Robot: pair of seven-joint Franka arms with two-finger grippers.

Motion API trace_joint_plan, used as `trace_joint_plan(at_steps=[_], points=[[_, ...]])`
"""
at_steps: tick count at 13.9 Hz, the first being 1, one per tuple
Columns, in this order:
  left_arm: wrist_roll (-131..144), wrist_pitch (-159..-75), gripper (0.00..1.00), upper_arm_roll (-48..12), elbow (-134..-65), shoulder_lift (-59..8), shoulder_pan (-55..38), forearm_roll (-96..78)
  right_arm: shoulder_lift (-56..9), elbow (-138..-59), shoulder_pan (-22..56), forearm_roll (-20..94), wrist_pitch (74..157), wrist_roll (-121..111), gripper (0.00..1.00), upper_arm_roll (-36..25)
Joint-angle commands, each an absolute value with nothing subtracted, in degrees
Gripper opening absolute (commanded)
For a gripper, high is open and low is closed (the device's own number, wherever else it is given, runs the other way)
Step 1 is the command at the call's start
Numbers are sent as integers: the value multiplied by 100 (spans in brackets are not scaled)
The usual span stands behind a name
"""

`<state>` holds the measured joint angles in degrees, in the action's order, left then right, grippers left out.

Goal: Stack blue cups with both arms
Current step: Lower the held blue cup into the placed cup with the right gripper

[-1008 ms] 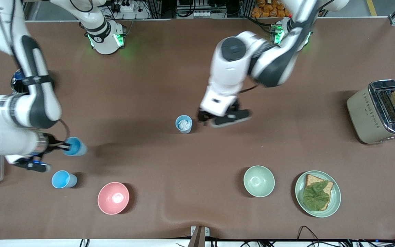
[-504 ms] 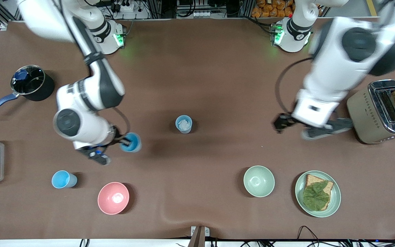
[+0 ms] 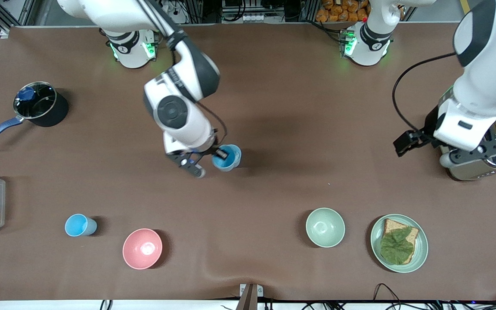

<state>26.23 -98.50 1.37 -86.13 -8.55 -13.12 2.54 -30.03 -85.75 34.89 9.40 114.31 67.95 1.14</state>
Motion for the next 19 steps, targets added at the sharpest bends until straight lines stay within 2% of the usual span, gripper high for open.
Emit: trace_joint_plan(at_steps=[1,5,9,19], points=[[2496,-9747,100,44,-8815,-607,-1117,360,-3015,-8631,3542,1055,11426,7048,0,53],[2049,-9581,100,62,-8859,-457,-888,343,-3023,-8850,3586,1055,11312,7058,0,44],[1609,-9518,100,35,-9157,-177,-642,290,-3023,-8868,3788,1046,10855,7154,0,44],[1608,-9475,100,0,-9149,-237,-624,308,-3217,-8807,3867,976,11391,7286,0,35]])
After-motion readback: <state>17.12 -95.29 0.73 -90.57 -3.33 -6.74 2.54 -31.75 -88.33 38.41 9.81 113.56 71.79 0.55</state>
